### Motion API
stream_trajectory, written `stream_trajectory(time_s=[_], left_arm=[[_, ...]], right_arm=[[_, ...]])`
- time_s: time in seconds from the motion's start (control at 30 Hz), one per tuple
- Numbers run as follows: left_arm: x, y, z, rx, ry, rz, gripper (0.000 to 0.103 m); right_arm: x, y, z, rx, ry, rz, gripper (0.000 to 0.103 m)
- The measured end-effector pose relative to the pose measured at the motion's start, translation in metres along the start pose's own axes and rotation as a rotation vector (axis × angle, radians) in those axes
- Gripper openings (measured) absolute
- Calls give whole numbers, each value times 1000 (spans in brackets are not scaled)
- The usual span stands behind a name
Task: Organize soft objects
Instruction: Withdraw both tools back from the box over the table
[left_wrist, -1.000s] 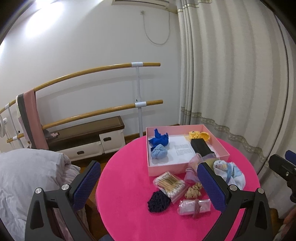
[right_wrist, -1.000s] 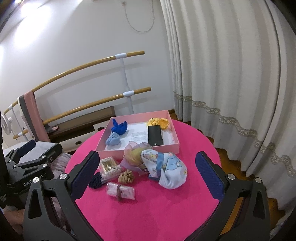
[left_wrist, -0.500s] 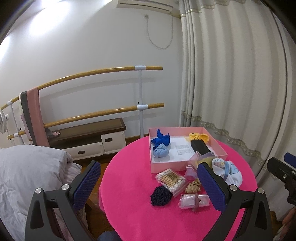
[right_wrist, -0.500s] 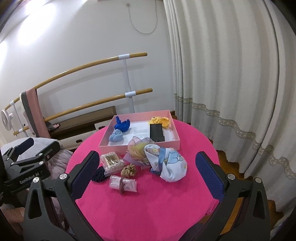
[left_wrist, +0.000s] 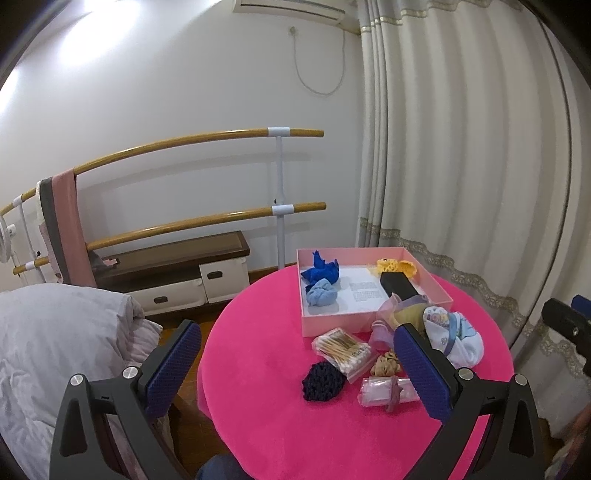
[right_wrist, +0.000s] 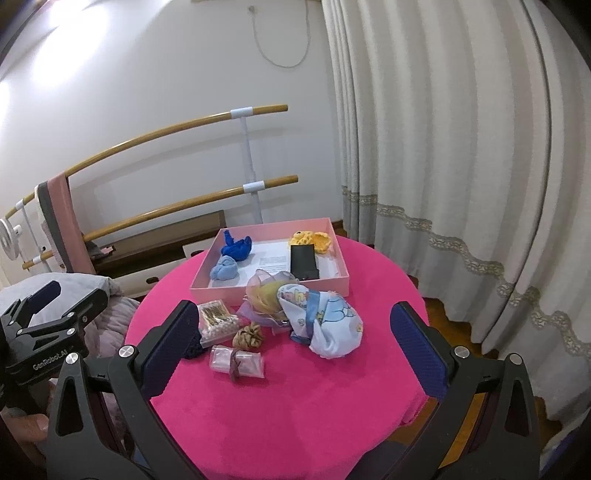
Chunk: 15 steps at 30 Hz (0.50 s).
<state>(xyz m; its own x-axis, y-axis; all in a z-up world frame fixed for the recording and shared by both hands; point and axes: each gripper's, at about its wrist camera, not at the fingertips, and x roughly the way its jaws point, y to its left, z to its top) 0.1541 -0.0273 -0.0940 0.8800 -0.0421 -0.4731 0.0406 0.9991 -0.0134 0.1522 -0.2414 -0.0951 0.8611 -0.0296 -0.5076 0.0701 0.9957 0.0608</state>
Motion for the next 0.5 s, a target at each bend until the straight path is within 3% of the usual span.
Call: stream_trajectory(time_s=[0.27, 0.5], left_arm=[[25, 9, -7, -13, 47, 9, 103], [69, -1, -20, 25, 140, 0, 103]], right_arm=[[16, -9, -5, 16, 35, -14, 103], [44, -15, -15, 26, 97, -20, 103]])
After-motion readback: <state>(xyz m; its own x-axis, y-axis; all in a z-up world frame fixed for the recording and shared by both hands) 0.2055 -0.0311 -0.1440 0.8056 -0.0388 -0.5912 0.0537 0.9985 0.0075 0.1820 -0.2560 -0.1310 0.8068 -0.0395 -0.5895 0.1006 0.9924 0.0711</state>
